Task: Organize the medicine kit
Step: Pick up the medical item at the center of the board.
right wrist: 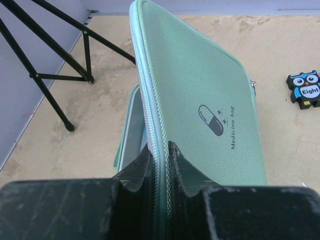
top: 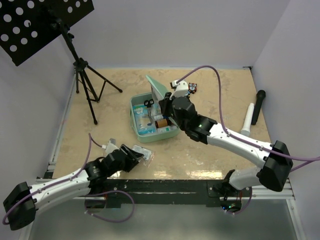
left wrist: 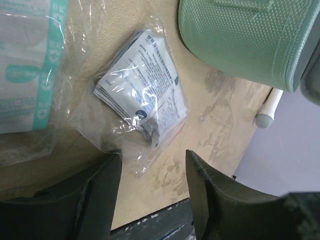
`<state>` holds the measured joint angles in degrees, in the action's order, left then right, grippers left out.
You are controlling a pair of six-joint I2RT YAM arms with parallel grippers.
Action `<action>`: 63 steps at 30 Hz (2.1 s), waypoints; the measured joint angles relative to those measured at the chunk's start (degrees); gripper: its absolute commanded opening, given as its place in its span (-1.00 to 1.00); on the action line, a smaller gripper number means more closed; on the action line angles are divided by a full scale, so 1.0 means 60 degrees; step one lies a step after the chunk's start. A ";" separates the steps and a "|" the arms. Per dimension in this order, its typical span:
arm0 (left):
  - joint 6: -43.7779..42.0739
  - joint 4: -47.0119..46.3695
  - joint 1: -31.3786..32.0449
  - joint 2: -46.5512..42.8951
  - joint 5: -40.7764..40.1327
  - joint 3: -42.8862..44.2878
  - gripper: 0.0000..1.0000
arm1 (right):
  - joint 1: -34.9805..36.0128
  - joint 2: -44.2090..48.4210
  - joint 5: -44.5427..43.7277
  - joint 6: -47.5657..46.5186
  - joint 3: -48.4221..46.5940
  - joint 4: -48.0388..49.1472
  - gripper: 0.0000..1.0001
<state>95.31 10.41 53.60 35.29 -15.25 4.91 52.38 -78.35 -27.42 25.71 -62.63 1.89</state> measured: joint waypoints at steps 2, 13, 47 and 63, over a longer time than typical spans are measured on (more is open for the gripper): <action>0.0120 -0.0087 0.0011 0.0087 -0.0117 0.0000 0.10 | 0.0000 0.0091 0.0000 0.0000 0.0062 0.0011 -1.00; 0.0601 -0.0878 0.0007 0.1067 -0.0678 0.0004 -0.04 | -0.0044 0.0251 0.0127 -0.0004 0.0266 0.0138 -1.00; -0.1596 0.1614 -0.0306 0.0605 -0.1501 0.1916 -1.00 | -0.0055 0.0823 0.0481 -0.0146 0.0900 0.0397 -1.00; -0.3901 0.3384 -0.0306 0.0448 -0.2266 0.6036 -1.00 | -0.0055 0.0827 0.0481 -0.0146 0.0900 0.0382 -1.00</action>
<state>71.90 30.72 51.77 37.98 -28.84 41.12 52.05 -73.38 -24.53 24.84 -57.23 4.19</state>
